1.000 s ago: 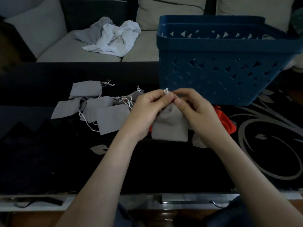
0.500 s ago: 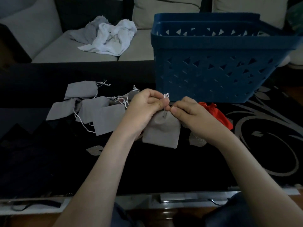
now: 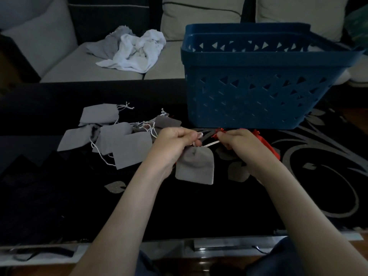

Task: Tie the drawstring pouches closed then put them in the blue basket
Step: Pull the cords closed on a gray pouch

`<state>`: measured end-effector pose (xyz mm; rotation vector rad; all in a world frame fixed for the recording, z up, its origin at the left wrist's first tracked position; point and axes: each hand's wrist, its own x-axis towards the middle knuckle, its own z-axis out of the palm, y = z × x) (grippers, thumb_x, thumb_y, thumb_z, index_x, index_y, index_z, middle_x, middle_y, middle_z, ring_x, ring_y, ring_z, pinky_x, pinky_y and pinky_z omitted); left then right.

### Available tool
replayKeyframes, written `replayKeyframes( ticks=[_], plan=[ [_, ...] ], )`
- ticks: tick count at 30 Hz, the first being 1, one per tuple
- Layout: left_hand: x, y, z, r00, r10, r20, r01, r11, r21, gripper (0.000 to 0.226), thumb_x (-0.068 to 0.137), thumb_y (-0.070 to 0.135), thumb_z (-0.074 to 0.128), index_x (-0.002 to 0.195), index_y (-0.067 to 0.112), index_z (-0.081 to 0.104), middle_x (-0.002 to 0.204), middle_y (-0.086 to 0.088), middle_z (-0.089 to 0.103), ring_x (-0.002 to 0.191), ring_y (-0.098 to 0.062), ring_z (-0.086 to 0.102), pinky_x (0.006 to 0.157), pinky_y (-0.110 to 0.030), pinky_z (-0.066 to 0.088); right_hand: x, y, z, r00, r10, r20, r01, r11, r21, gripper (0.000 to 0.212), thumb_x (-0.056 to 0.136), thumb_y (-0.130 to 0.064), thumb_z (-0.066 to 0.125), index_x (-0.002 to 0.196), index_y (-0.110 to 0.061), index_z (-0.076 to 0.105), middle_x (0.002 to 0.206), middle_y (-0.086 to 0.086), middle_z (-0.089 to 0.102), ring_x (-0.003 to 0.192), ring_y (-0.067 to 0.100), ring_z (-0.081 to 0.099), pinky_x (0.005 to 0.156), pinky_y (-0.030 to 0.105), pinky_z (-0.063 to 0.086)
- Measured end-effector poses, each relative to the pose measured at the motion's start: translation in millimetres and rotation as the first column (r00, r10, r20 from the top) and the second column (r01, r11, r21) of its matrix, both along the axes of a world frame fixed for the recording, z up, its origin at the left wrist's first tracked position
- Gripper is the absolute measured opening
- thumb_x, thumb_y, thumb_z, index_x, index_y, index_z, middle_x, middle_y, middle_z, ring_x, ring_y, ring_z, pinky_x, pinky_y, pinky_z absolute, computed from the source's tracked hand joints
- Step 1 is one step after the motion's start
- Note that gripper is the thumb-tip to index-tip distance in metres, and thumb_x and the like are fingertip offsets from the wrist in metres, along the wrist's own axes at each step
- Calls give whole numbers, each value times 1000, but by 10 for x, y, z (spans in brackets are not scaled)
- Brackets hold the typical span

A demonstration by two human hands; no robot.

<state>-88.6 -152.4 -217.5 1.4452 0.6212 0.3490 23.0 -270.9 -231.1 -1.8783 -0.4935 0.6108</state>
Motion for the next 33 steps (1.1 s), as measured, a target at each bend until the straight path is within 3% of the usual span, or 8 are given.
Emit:
replayKeyframes(
  ticks=[5, 8, 11, 18, 22, 27, 30, 33],
  plan=[
    [84, -59, -24, 999, 47, -5, -47, 998, 43, 21, 93, 8, 58, 72, 9, 62, 55, 4, 62, 44, -2, 53, 43, -12, 40, -91, -21, 116, 985, 145, -93, -119, 964, 239, 35, 98, -18, 46, 64, -15, 53, 59, -5, 46, 59, 9, 40, 58, 24, 30],
    [93, -106, -28, 999, 33, 17, -34, 998, 48, 16, 92, 8, 58, 80, 7, 68, 59, 2, 64, 51, -3, 57, 48, -12, 43, -161, -51, 173, 945, 326, -30, -308, 917, 254, 28, 100, -12, 40, 77, -11, 57, 71, -7, 58, 59, -2, 48, 54, 12, 35],
    [82, -137, -33, 1000, 24, -4, -24, 993, 117, 14, 92, 7, 58, 89, 3, 71, 55, 7, 61, 43, 5, 51, 43, -8, 37, -176, -61, 181, 927, 366, 83, -375, 895, 242, 20, 99, -5, 41, 87, -8, 57, 69, -11, 55, 56, -8, 47, 56, 7, 36],
    [99, -118, -43, 999, 27, 21, -32, 971, 237, 23, 93, 7, 53, 81, 15, 70, 62, 7, 65, 58, -1, 58, 58, -17, 42, -203, 17, 98, 939, 209, 273, -276, 932, 234, 15, 94, 0, 51, 94, -15, 55, 71, 0, 56, 51, -5, 49, 51, 8, 37],
    [79, -137, -38, 998, -32, 51, 15, 952, 307, 24, 95, 5, 47, 90, 9, 71, 71, 3, 68, 69, -6, 62, 68, -22, 45, -174, 42, 50, 947, 80, 313, -159, 959, 236, 19, 93, -5, 54, 99, -23, 53, 72, 6, 57, 58, 1, 48, 59, 15, 37],
    [56, -119, -59, 987, -150, 66, 119, 933, 341, 14, 89, 9, 60, 99, 14, 67, 89, -4, 69, 83, -8, 62, 75, -21, 47, -177, 50, 27, 938, -7, 345, -76, 971, 225, 19, 92, -10, 56, 86, -28, 58, 69, -8, 61, 65, -2, 56, 63, 15, 43],
    [87, -142, -93, 993, -92, 73, 52, 902, 428, 11, 88, 23, 66, 97, 17, 66, 88, 1, 69, 83, -7, 64, 77, -20, 49, -195, 52, 18, 943, -52, 327, -30, 970, 242, 18, 90, -10, 58, 83, -26, 60, 74, -8, 64, 70, 0, 59, 65, 19, 47],
    [91, -139, -77, 993, -33, 116, -26, 884, 468, 10, 91, 20, 61, 90, 11, 66, 78, 1, 69, 76, -5, 65, 74, -18, 49, -216, 57, 38, 933, -54, 357, -27, 976, 218, 11, 90, -14, 60, 81, -21, 60, 70, -8, 63, 64, -5, 57, 59, 11, 42]
  ],
)
